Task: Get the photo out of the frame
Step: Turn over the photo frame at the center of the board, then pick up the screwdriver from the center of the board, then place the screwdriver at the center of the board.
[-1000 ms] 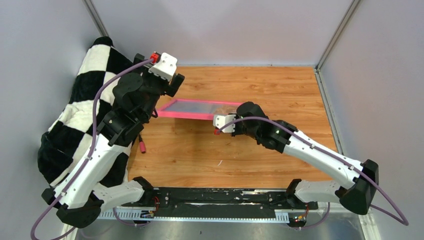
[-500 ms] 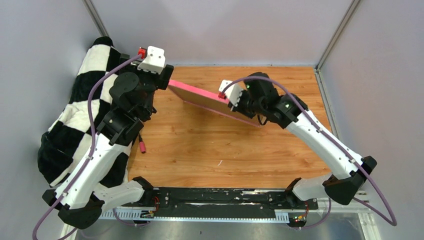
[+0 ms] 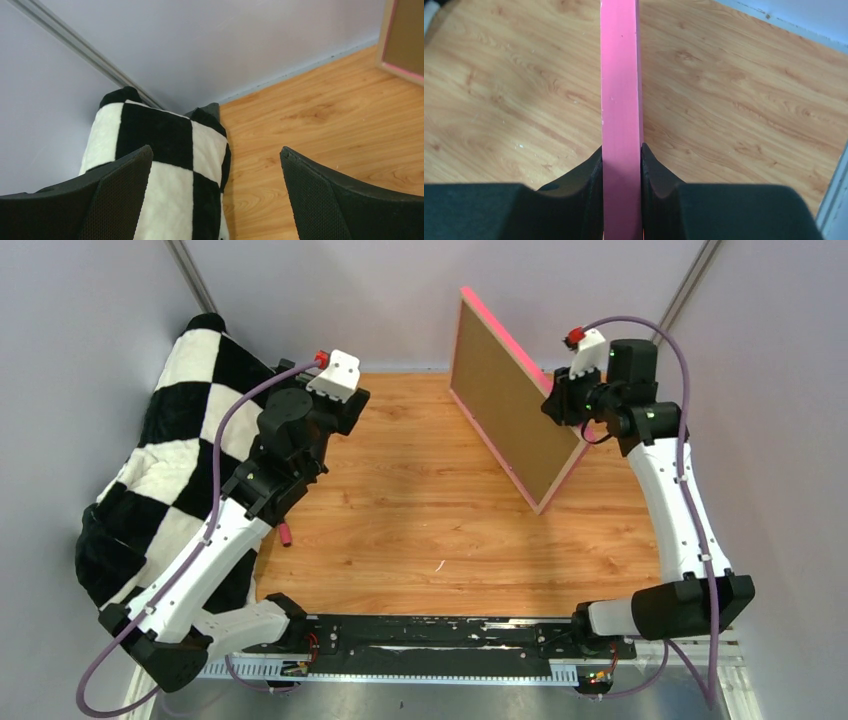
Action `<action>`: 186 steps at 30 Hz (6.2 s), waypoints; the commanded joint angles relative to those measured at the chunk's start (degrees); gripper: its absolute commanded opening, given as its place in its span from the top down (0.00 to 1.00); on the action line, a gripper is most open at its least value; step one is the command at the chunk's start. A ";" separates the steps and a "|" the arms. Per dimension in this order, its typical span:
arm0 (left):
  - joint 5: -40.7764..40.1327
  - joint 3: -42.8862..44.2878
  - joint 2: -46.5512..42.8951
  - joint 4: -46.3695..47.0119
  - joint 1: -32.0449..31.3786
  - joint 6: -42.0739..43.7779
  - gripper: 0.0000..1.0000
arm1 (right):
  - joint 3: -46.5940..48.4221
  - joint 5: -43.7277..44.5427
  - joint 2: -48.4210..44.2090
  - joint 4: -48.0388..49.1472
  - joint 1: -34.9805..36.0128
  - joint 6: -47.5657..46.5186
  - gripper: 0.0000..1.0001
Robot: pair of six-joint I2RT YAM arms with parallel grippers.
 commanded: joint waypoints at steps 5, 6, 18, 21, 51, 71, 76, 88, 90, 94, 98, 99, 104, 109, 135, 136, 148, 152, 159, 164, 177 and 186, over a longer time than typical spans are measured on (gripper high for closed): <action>6.64 -4.88 2.53 -1.39 4.14 -2.21 0.00 | -3.80 -17.50 7.03 0.14 -10.24 15.88 1.00; 7.38 -5.34 2.84 -1.46 4.90 -2.61 0.00 | -3.53 -18.21 7.80 0.14 -10.89 16.50 1.00; 16.41 -13.70 4.95 -0.24 9.03 0.45 0.00 | 1.66 -17.37 11.58 2.26 -14.03 19.19 1.00; 17.51 -15.68 5.22 0.04 9.04 -0.19 0.00 | -0.06 -14.92 12.78 2.34 -14.88 19.34 1.00; 20.79 -25.48 5.59 -0.17 9.30 1.08 0.00 | -38.15 -20.08 14.80 24.86 -20.93 22.34 0.85; 14.14 -30.85 2.21 -1.88 9.30 2.64 0.00 | -39.55 -21.67 19.52 26.06 -23.26 20.39 0.51; 6.82 -29.10 3.62 -4.13 9.31 3.77 0.00 | -37.53 -14.23 14.93 22.74 -23.90 19.61 0.44; 3.62 -24.44 8.08 -18.22 9.39 6.95 0.00 | -36.57 -16.38 -3.96 23.22 -23.53 16.89 0.31; 3.60 -24.05 8.31 -18.68 9.51 4.49 0.00 | -36.44 -17.21 -5.75 23.34 -23.15 16.74 0.30; 7.65 -23.51 9.61 -19.03 13.61 1.58 0.00 | -36.35 -17.72 -8.98 23.26 -20.84 16.11 0.27; 16.78 -21.25 11.34 -21.98 20.35 0.93 0.00 | -36.15 -16.13 -13.04 23.24 -18.83 14.84 0.16; 18.73 -20.83 11.45 -22.70 21.40 0.84 0.00 | -36.06 -15.39 -13.95 23.19 -18.45 14.39 0.16; 20.77 -19.16 13.69 -25.20 23.45 -0.95 0.00 | -36.17 -15.20 -17.05 23.18 -17.94 13.59 0.15; 26.02 -18.61 17.69 -28.99 28.06 -1.36 0.02 | -35.93 -15.50 -18.57 22.89 -17.94 13.20 0.16; 29.32 -22.24 29.73 -37.75 33.34 0.39 0.08 | -36.21 -15.26 -18.24 22.48 -17.94 13.12 0.19; 29.77 -22.41 30.18 -37.65 33.38 0.46 0.09 | -36.21 -15.19 -18.25 22.42 -17.92 13.11 0.19; 34.15 -19.45 34.39 -37.46 33.29 -0.15 0.45 | -35.45 -13.80 -18.52 22.04 -17.91 12.90 0.23; 35.31 -18.80 34.20 -37.46 33.00 0.15 0.69 | -34.74 -13.27 -18.74 21.79 -17.94 12.83 0.23; 37.48 -19.90 31.86 -37.46 29.64 1.53 1.00 | -32.85 -14.72 -19.87 21.68 -17.87 12.45 0.24; 41.13 -19.11 27.54 -37.46 25.65 2.99 1.00 | -31.39 -20.20 -21.18 22.00 -15.74 11.33 0.26; 33.11 -20.01 28.43 -27.91 13.39 2.17 1.00 | -32.87 -23.21 -21.80 23.43 -2.19 3.63 0.25; 32.52 -23.51 24.92 -24.00 11.93 4.50 0.42 | -36.50 -20.26 -21.75 24.58 2.19 1.77 0.25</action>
